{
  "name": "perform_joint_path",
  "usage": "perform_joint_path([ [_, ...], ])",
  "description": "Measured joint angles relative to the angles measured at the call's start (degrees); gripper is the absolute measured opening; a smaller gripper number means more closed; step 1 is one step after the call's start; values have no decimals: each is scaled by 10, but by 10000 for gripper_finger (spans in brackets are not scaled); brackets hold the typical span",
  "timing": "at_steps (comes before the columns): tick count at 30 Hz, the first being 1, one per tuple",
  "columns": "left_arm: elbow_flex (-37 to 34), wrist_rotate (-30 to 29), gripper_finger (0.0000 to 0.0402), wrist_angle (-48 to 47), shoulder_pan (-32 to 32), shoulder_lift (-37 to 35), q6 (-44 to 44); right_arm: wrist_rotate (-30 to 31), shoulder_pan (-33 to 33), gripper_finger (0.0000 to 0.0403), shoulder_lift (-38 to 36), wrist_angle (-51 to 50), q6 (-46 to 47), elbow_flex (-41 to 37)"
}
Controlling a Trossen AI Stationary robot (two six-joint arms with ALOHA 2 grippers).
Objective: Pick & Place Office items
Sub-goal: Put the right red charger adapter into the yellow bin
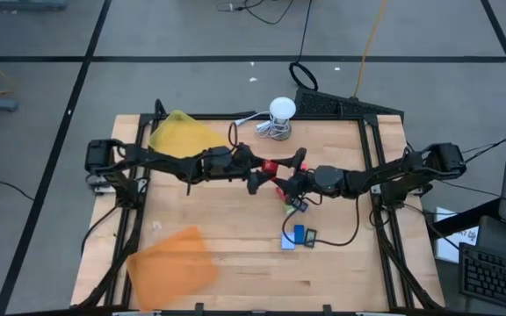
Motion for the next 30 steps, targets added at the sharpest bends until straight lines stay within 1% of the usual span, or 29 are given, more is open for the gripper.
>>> perform_joint_path([
  [1, 0, 0, 308, -1, 0, 0, 3, 2, -1, 255, 0, 0, 0, 0],
  [4, 0, 3, 305, -17, 1, -12, 13, 33, -1, 255, 0, 0, -11, 0],
  [6, 0, 3, 292, -25, 1, -21, 14, 43, -1, 255, 0, -4, -13, 0],
  [8, 0, 6, 269, -32, 1, -28, 15, 41, -1, 255, 0, -5, -10, 0],
  [13, 0, 8, 188, -32, 2, -29, 14, 40, 0, 256, 0, -2, -7, -1],
  [15, 0, -6, 159, -30, 2, -24, 12, 40, 0, 256, 0, -3, -7, -1],
  [18, 0, -31, 131, -27, 1, -23, 1, 41, -1, 256, 0, -4, -13, -1],
  [22, -1, -37, 128, -11, 2, -23, 12, 39, -1, 256, 0, -2, -17, -1],
  [24, -1, -39, 132, -2, 0, -23, 26, 39, -1, 259, -1, -1, -3, -1],
  [27, -1, -46, 135, -6, 0, -26, 61, 36, -1, 275, -1, -9, 68, 0],
  [30, -1, -50, 125, -4, 0, -28, 102, 26, -2, 297, -14, -35, 128, 0],
])
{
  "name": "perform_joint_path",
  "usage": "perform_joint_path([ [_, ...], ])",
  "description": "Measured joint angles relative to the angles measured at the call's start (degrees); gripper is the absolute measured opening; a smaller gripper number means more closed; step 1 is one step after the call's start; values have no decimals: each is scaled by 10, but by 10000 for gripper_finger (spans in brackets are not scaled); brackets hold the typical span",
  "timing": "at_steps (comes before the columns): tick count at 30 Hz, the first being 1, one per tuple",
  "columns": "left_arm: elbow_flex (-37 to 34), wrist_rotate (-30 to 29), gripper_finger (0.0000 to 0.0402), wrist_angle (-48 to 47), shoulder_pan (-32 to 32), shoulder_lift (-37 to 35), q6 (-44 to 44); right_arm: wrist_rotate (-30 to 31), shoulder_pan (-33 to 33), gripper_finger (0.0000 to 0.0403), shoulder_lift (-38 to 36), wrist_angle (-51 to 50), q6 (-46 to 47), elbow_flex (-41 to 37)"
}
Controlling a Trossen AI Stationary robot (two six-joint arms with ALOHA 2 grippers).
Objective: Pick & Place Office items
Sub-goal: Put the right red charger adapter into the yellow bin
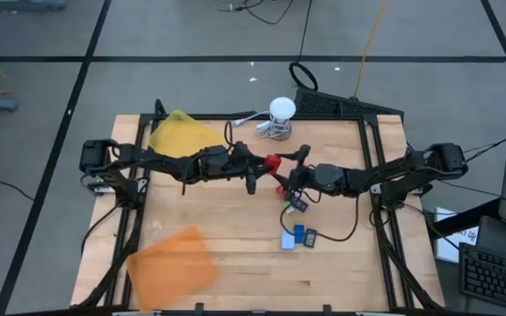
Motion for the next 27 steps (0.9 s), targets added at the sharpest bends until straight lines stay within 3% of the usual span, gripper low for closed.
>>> perform_joint_path([
  [5, 1, -58, 122, -7, 3, -22, 34, -11, -8, 319, -46, -84, 66, -1],
  [9, -14, -124, 122, -68, 1, -64, 56, -5, -13, 320, -108, -125, 99, -1],
  [12, -52, -179, 122, -75, 2, -114, 68, -4, -13, 318, -150, -160, 114, -2],
  [16, -153, -235, 122, -46, 16, -193, 68, -3, -15, 318, -195, -205, 132, -4],
  [23, -310, -296, 122, -15, 44, -348, 28, -5, -49, 318, -243, -110, 123, -80],
  [27, -362, -338, 122, -16, 54, -409, 12, -104, -121, 318, -254, -60, 169, -124],
])
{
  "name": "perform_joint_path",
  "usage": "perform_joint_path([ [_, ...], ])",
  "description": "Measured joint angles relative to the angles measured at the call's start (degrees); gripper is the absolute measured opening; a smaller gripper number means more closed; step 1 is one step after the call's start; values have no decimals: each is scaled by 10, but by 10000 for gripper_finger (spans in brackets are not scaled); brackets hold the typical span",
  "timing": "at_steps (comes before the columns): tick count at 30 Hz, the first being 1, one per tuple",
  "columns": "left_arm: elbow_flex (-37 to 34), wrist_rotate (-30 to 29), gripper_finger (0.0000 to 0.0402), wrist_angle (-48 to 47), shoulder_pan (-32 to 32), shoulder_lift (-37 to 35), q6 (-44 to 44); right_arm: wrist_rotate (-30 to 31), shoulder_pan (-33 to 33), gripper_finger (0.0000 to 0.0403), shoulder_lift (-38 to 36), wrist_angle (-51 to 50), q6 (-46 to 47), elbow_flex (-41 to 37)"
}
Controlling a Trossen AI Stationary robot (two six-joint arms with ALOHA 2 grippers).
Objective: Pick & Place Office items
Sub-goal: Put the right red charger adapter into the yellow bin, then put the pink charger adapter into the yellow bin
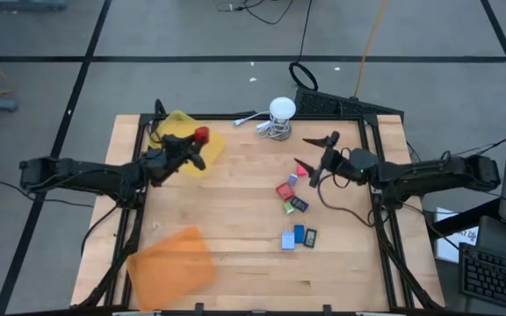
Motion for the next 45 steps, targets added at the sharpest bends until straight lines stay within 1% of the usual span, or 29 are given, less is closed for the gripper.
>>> perform_joint_path([
  [2, -19, -16, 122, 1, 7, -13, -12, -58, -44, 318, 2, 9, 35, -12],
  [4, -35, -31, 122, -4, 15, -18, -29, -94, -81, 318, 12, 12, 58, -18],
  [6, -46, -50, 122, -16, 26, -19, -53, -107, -108, 318, 22, 12, 72, -25],
  [9, -51, -74, 122, -59, 47, -19, -99, -107, -131, 318, 38, 23, 82, -33],
  [12, -51, -82, 122, -100, 68, -19, -143, -108, -138, 318, 50, 39, 81, -35],
  [16, -51, -82, 135, -137, 90, -15, -186, -110, -138, 318, 58, 58, 78, -35],
  [19, -51, -82, 138, -160, 102, -3, -218, -137, -138, 318, 59, 65, 78, -35],
  [22, -51, -82, 140, -168, 114, 17, -243, -141, -137, 318, 59, 73, 78, -35],
  [28, -52, -80, 143, -164, 125, 51, -260, -138, -137, 318, 59, 70, 78, -35],
  [32, -51, -80, 146, -166, 135, 55, -257, -138, -137, 318, 59, 70, 78, -35],
  [34, -51, -81, 157, -166, 138, 54, -251, -138, -137, 318, 59, 67, 78, -35],
  [36, -52, -80, 177, -166, 142, 53, -250, -138, -137, 318, 59, 62, 78, -35],
  [42, -51, -79, 259, -171, 154, 53, -238, -138, -137, 318, 59, 53, 78, -35],
  [45, -51, -72, 290, -158, 154, 52, -221, -138, -137, 318, 59, 49, 78, -35],
])
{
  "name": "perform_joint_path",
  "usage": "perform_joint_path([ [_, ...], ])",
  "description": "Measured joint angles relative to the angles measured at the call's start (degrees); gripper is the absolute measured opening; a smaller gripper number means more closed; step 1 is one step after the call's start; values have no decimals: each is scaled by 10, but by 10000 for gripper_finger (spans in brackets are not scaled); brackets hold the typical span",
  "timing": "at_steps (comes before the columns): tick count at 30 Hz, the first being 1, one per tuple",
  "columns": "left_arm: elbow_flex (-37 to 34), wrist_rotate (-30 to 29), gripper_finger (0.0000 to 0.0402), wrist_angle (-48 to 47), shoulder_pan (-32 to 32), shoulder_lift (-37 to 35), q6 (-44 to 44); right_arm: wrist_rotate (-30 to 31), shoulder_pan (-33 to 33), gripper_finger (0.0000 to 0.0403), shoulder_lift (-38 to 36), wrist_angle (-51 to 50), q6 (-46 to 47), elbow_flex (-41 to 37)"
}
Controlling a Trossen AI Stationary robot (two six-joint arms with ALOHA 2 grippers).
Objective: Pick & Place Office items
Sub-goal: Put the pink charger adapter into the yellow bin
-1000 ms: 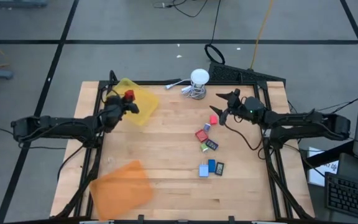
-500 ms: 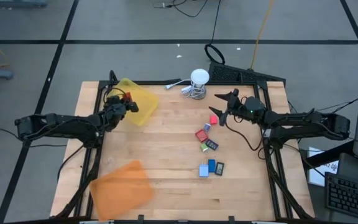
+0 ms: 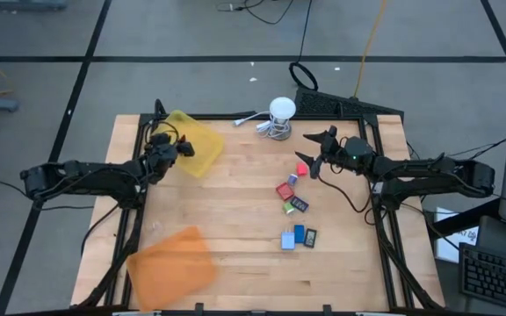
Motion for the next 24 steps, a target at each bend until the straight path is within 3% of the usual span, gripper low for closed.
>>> perform_joint_path([
  [5, 0, 63, 315, 82, -1, 0, 61, -16, 0, 318, 0, -54, -36, 0],
  [14, 0, 243, 319, 224, -2, 0, 105, -29, 0, 318, 0, -225, -87, 0],
  [20, 0, 335, 319, 285, -3, 0, 117, -30, 0, 318, 35, -226, -88, 0],
  [24, 1, 357, 319, 304, -3, 0, 118, -51, 1, 318, 99, -200, -92, 0],
])
